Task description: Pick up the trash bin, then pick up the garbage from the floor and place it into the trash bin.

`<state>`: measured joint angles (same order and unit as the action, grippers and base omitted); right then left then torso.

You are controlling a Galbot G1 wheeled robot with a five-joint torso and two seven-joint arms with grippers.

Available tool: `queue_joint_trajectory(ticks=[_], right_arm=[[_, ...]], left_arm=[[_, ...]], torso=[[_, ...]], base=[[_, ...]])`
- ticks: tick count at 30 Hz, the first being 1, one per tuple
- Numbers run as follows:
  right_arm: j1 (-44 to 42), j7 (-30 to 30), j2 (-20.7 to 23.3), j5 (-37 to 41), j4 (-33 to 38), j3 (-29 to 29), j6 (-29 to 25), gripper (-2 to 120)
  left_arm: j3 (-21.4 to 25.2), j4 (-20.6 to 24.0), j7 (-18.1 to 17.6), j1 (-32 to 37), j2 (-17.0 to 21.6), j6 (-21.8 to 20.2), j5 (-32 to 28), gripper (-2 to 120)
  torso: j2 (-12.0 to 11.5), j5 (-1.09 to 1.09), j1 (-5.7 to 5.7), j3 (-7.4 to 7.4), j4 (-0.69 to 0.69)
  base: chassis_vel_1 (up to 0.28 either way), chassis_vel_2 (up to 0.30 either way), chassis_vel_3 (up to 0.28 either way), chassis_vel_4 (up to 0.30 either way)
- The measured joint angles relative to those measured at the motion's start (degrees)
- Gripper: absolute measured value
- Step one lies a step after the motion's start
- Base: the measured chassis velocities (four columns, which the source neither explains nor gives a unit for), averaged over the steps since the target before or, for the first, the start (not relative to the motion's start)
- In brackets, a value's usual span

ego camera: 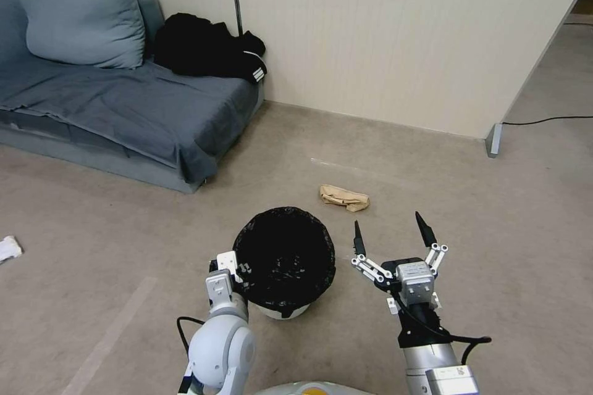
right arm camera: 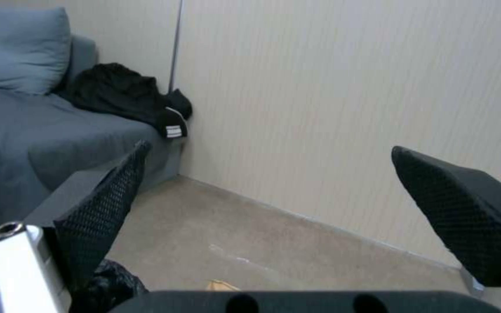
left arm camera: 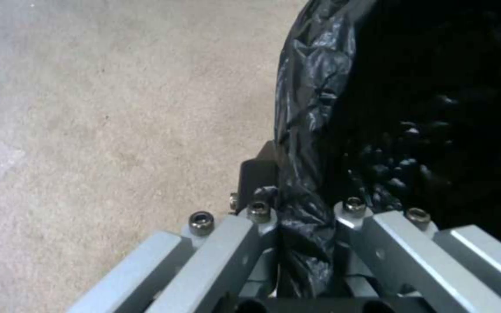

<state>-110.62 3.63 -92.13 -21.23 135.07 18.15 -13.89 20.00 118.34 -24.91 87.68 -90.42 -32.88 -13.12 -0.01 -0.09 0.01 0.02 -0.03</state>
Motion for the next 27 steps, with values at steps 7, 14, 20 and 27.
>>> queue_joint_trajectory(ticks=[7, 14, 20, 27], right_arm=[[0.1, 0.06, 0.0, 0.63, -0.61, -0.01, -1.01, 100], [0.38, 0.61, 0.0, 2.0, -0.53, 0.19, -1.51, 100], [0.59, 1.48, 0.0, 2.49, -0.17, 0.75, -2.21, 100], [0.68, 0.08, 0.0, 2.35, -0.5, 1.15, -3.19, 100]], left_arm=[[0.76, 9.48, 0.82, 2.77, 2.73, 1.33, 2.5, 2], [0.4, 16.16, 1.91, 6.91, 4.58, 3.46, 5.72, 2], [0.28, 18.84, 3.59, 12.14, 5.05, 7.35, 10.62, 2], [-1.08, 19.82, 2.37, 15.73, 4.51, 11.62, 14.13, 2]], torso=[[0.0, 0.06, 0.0, -0.01, 0.01], [0.0, 0.09, 0.0, -0.01, 0.02], [0.0, 0.09, -0.01, -0.02, 0.03], [0.0, 0.09, 0.0, -0.02, 0.02]], base=[[0.0, 0.0, 0.0, 0.0], [0.0, 0.0, 0.0, 0.0], [0.0, 0.0, 0.0, 0.0], [0.0, 0.0, 0.0, 0.0]])
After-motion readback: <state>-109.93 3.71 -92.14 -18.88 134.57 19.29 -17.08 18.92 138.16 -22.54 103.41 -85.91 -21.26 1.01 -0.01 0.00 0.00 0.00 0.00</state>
